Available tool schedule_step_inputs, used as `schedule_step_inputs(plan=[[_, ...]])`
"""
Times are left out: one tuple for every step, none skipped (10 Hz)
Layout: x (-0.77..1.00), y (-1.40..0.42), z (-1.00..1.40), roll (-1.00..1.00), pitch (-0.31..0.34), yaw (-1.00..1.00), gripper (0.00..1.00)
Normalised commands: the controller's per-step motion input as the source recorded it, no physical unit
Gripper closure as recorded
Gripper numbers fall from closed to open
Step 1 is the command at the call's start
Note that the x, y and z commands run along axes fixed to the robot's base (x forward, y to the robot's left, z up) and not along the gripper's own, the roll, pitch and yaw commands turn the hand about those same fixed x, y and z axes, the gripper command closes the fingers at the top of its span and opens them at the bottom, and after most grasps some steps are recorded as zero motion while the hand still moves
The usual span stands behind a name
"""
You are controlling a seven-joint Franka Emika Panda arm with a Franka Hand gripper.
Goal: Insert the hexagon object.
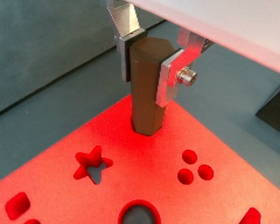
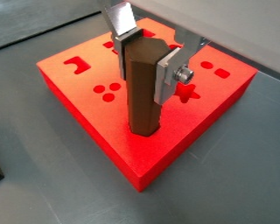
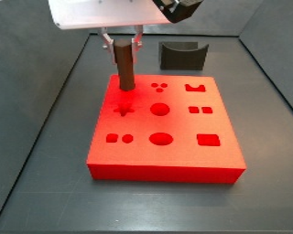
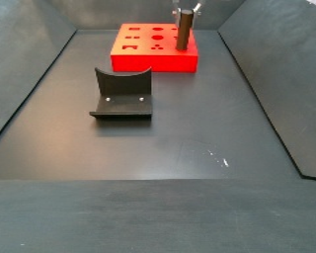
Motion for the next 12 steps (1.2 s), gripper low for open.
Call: schedule_step_inputs(plan=[[-0.06, -0.07, -0.15, 0.19, -0.267, 0.12, 1.00], [-0.08, -0.18, -0.27, 0.18, -0.041, 0.00, 1.00], [0.01, -0.34, -0.18, 0.50, -0.024, 0.12, 1.00], [0.19, -0.27, -0.51, 0.41, 0.036, 0.00, 1.00], [0.39, -0.19, -0.43, 0.30, 0.277, 0.00, 1.00], [0.03, 0.00, -0.06, 0.07, 0.056, 0.00, 1.00], [0.00, 0.00, 0.00, 0.00, 0.006, 0.00, 1.00], [0.00, 0.00, -0.03, 0.02, 0.000, 0.00, 1.00], [0.19, -0.14, -0.93, 0.17, 0.009, 0.03, 1.00], [0.00, -0.25, -1.00, 0.18, -0.051, 0.08, 1.00], [0.00, -0.27, -1.00, 0.19, -0.019, 0.03, 1.00], [0.00, -0.29, -1.00, 0.18, -0.020, 0.01, 1.00]])
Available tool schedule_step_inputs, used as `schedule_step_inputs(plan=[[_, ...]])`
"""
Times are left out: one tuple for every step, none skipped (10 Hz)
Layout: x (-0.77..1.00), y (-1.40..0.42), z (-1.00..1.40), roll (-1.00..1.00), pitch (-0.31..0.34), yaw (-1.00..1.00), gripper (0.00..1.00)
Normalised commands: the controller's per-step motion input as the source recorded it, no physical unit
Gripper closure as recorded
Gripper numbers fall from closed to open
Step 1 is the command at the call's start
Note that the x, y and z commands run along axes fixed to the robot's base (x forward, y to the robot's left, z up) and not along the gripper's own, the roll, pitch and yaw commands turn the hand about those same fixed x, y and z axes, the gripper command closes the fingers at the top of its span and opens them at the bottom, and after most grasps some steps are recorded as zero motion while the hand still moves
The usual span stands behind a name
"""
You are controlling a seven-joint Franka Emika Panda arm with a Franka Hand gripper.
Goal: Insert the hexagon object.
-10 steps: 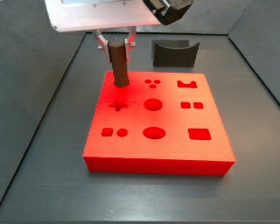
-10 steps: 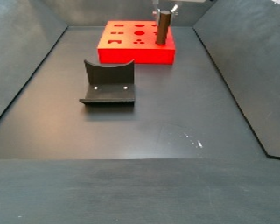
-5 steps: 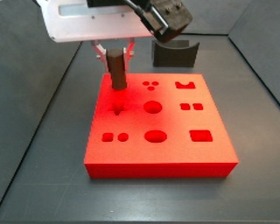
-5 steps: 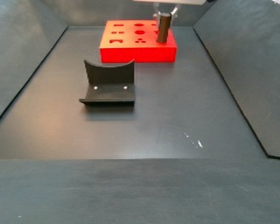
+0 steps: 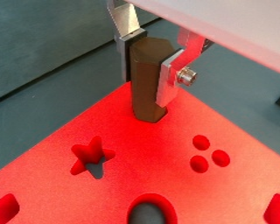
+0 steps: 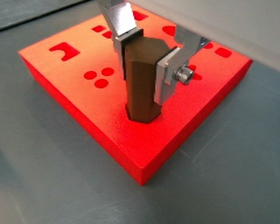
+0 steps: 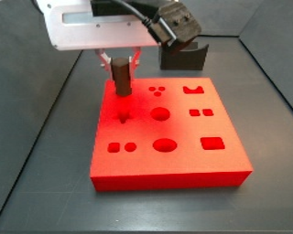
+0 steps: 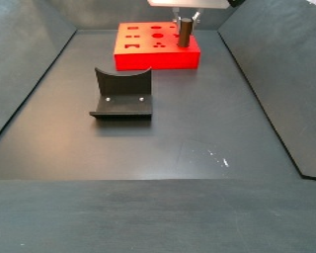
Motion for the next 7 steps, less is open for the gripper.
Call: schedule_step_inputs(plan=[[0.00, -0.28, -1.00, 0.19, -0.019, 0.01, 1.00], [0.00, -0.23, -0.96, 0.22, -0.004, 0.00, 1.00], [0.22, -0.19, -0.87, 0.22, 0.020, 0.00, 1.00], [0.31, -0.12, -0.87, 0.14, 0.124, 0.00, 1.00], [0.52, -0.08, -0.80, 0.07, 0.199, 0.09, 1.00], [0.51, -0.11, -0.82, 0.06, 0.190, 0.12, 1.00], [0.41, 0.00, -0.78, 0.00, 0.243, 0.08, 1.00]])
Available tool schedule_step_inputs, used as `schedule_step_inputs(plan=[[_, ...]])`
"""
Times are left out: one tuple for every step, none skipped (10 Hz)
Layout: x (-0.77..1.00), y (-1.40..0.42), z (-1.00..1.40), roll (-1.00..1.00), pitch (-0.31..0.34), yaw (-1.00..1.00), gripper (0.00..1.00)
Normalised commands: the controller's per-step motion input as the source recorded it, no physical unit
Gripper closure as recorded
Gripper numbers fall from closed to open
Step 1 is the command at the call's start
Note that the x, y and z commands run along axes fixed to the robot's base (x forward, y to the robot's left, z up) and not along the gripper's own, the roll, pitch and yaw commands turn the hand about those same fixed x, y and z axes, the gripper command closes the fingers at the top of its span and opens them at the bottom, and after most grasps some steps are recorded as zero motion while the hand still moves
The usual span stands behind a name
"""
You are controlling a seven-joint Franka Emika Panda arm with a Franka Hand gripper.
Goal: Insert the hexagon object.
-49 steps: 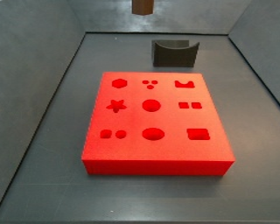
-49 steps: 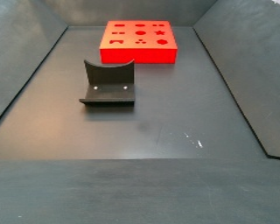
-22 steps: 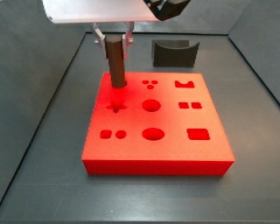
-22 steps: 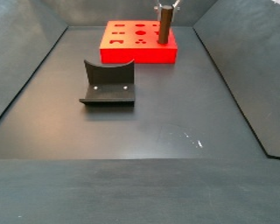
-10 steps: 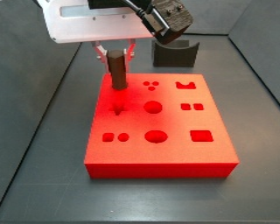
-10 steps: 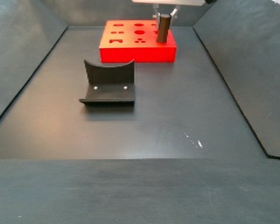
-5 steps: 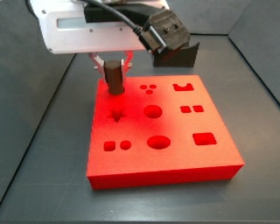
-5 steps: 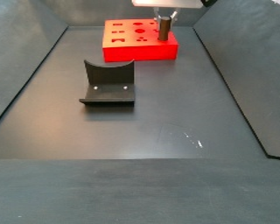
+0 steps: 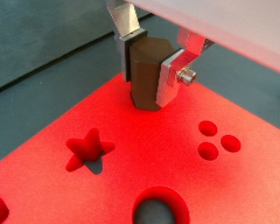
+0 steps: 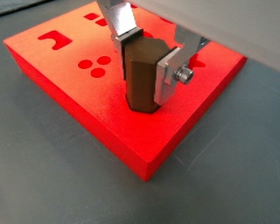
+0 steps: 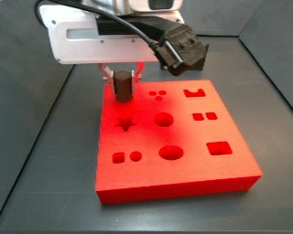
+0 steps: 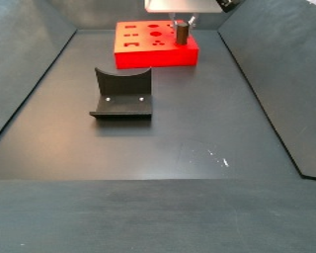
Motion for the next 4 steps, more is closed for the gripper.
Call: schedule_step_inputs(plan=[[0.61, 0.10, -0.67, 0.00, 0.300, 0.04, 1.00], [0.27, 0.00, -0.25, 0.00, 0.220, 0.00, 1.00], [0.00, 0.00, 0.00, 0.01, 0.000, 0.00, 1.00], [0.00, 0.00, 0.00, 0.00, 0.000, 0.00, 1.00]])
